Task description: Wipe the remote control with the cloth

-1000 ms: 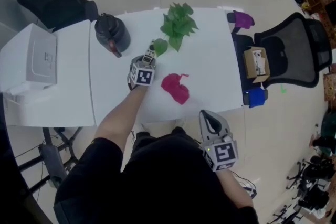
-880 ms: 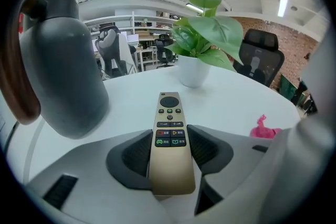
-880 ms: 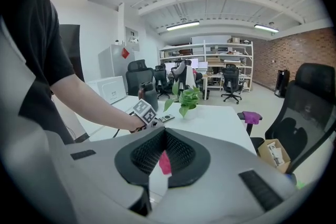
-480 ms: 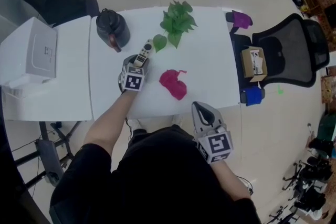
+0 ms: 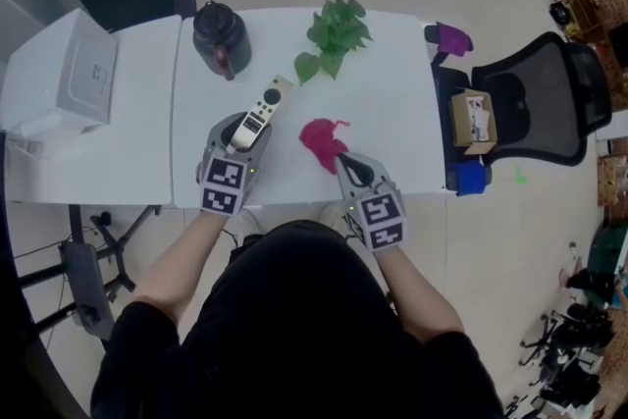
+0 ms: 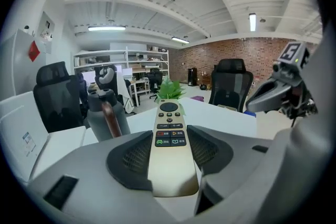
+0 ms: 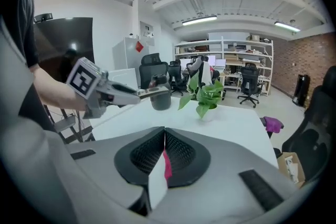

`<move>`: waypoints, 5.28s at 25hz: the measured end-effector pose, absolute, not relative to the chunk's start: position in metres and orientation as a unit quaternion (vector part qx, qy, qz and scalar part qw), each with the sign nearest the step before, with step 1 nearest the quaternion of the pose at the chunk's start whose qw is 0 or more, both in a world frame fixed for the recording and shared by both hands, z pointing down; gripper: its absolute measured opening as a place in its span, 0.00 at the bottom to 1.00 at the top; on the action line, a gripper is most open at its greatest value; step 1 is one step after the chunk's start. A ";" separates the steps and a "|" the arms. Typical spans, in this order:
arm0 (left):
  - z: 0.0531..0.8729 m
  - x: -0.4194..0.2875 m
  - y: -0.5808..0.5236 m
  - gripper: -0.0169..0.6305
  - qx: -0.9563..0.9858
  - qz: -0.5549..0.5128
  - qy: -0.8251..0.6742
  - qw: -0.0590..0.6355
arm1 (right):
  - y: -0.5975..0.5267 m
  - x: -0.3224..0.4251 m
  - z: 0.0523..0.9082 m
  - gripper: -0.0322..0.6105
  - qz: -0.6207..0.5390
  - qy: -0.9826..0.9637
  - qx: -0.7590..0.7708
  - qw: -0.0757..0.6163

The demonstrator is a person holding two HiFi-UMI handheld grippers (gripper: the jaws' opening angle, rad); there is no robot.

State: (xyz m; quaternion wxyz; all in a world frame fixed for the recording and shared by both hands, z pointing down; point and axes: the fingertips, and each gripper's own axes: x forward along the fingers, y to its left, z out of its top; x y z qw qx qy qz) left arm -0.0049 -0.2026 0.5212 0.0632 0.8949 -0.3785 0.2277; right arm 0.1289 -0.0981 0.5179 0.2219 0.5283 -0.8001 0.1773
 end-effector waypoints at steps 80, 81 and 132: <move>0.395 -0.021 -0.114 0.35 0.948 0.031 -0.298 0.108 | -0.107 0.082 0.333 0.19 0.051 -0.899 0.427 0.078; 0.392 -0.022 -0.116 0.35 0.944 -0.013 -0.283 0.170 | -0.102 0.079 0.333 0.19 0.069 -0.904 0.419 0.045; 0.590 -0.178 -0.177 0.35 0.766 0.197 -0.585 0.180 | -0.072 0.074 0.425 0.19 0.079 -0.895 0.422 0.117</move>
